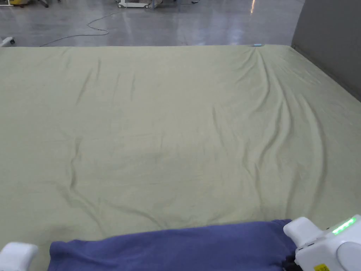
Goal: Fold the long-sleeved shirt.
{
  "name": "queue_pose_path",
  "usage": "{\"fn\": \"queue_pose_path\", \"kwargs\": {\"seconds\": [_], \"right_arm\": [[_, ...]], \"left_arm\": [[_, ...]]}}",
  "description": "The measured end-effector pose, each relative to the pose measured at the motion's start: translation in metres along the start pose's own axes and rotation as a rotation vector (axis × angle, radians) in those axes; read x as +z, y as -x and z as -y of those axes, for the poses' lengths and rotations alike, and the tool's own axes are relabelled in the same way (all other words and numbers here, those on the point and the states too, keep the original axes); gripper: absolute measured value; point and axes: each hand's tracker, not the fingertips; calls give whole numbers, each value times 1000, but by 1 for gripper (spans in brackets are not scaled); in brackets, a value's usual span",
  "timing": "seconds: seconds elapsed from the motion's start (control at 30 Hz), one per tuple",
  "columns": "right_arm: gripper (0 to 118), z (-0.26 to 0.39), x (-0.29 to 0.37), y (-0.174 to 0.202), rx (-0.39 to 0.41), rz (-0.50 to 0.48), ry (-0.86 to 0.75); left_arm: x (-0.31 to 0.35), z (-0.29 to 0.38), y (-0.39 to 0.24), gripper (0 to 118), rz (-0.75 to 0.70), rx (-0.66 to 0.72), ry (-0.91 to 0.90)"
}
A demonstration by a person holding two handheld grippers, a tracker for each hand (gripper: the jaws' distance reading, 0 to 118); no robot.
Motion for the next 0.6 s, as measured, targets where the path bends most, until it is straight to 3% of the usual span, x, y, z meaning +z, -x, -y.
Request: {"fn": "queue_pose_path", "kwargs": {"seconds": [0.23, 0.3, 0.33, 0.37, 0.4, 0.43, 0.47, 0.5, 0.53, 0.6], "right_arm": [[2, 2, -28, 1, -26, 21, 46], [6, -1, -32, 2, -29, 23, 58], [11, -3, -34, 1, -41, 23, 64], [20, -3, -32, 0, -55, 20, 67], [20, -6, -29, -3, -62, 18, 64], [26, -6, -20, -4, -71, 35, 46], [38, -7, -8, -4, -59, 49, 26], [67, -6, 12, -2, -36, 68, -24], [80, -5, 36, -2, -64, 76, -64], [82, 0, 78, -3, -132, 10, -189]], "left_arm": [[-28, 19, 5, 0, 6, 58, 3], [-27, 18, 1, 1, -3, 50, 9], [-28, 17, 0, 4, -10, 45, 10], [-28, 17, 1, 16, -13, 51, 8], [-23, 17, 1, 16, -18, 104, -3], [-14, 15, 3, 25, -60, 149, -16], [0, 14, 4, 48, -82, 176, -57], [20, 15, 6, 95, -66, 177, -130], [45, 16, 4, 114, -60, 175, -209], [79, 18, 0, 118, -67, 186, -318]]}}
